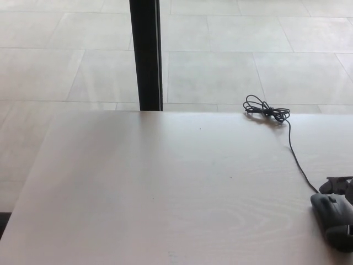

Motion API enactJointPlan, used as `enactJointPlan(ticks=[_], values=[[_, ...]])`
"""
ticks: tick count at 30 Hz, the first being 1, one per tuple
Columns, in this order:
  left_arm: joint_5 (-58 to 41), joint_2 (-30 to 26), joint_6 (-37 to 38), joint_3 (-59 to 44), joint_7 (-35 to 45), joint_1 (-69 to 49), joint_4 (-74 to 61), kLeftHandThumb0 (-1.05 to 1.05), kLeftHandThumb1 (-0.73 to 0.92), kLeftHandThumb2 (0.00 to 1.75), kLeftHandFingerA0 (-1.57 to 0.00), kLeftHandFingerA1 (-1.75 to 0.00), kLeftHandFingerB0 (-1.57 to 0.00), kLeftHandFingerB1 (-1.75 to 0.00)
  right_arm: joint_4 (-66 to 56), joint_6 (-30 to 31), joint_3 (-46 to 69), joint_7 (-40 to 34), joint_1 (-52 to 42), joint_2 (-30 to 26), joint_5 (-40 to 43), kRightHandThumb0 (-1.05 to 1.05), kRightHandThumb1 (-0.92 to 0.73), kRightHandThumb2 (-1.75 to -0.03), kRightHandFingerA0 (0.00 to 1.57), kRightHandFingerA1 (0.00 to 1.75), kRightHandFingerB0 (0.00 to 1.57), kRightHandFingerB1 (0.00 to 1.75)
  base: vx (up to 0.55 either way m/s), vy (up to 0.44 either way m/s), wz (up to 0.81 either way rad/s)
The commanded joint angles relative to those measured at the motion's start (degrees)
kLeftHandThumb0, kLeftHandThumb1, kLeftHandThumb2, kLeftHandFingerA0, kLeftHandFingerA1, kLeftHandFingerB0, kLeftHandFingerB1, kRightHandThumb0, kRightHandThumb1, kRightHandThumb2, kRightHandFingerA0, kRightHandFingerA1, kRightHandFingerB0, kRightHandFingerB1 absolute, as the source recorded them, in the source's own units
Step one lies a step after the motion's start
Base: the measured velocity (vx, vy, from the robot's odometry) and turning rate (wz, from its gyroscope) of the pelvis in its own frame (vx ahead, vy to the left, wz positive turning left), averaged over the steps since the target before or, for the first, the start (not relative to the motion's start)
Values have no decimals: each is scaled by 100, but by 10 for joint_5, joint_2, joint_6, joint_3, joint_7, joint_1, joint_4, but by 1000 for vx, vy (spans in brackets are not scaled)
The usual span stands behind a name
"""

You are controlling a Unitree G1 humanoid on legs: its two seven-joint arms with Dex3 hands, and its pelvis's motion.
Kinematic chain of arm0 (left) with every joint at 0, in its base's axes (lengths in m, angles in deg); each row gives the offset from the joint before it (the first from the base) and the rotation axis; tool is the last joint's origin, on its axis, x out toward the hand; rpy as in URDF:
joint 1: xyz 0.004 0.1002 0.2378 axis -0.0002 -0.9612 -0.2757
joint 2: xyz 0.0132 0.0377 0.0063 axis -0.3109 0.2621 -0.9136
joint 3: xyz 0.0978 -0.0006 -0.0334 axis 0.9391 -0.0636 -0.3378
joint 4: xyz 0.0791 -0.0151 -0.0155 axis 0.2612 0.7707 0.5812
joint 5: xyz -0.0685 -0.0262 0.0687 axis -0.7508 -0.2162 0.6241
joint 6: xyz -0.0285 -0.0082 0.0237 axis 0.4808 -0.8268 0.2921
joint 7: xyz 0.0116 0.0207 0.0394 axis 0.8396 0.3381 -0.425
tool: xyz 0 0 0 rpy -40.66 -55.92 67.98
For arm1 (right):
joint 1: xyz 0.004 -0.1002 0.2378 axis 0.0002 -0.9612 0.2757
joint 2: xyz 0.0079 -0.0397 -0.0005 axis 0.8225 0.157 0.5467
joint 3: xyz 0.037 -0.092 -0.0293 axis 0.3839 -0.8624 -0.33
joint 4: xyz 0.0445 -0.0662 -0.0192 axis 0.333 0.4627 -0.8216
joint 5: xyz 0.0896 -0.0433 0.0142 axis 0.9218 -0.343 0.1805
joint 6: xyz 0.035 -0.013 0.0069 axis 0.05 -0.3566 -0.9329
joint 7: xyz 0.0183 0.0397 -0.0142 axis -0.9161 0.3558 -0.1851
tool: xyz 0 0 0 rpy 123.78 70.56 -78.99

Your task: The robot uses its right fingers to click on the left button of the black mouse placed on the table.

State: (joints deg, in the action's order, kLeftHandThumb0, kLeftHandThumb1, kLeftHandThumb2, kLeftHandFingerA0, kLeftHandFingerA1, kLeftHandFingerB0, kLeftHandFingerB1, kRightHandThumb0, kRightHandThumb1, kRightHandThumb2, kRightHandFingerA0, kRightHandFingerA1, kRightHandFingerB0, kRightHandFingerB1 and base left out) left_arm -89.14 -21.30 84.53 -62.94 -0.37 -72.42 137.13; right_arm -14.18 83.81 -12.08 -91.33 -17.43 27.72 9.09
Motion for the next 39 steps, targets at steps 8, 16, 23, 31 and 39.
enactJointPlan(ticks=[8,16,23,31,39], values=[[-7,-14,14,-2,-9,3,-4,-54,49,56,-94,-99,-75,-59,0,-4,1,-10,-17,-10,-14,-57,-66,-60,31,44,55,39,0,0,0],[-4,-18,12,1,-5,4,-5,-59,50,57,-91,-95,-74,-58,8,6,-14,-5,-23,3,-23,-57,-68,-60,30,44,55,39,0,0,0],[-12,-21,9,-8,0,13,-4,-57,50,57,-88,-82,-74,-60,22,22,-34,-1,-22,10,-31,-60,-71,-61,30,45,54,38,0,0,0],[-9,-24,12,-5,0,14,-1,-55,55,57,-90,-88,-72,-58,85,4,-59,-1,-15,9,-26,-61,-72,-62,34,49,52,38,0,0,0],[-5,-28,13,-3,-2,15,0,-58,56,57,-87,-92,-71,-59,106,2,-60,-6,-17,11,-18,-62,-72,-62,42,58,52,38,0,0,0]])
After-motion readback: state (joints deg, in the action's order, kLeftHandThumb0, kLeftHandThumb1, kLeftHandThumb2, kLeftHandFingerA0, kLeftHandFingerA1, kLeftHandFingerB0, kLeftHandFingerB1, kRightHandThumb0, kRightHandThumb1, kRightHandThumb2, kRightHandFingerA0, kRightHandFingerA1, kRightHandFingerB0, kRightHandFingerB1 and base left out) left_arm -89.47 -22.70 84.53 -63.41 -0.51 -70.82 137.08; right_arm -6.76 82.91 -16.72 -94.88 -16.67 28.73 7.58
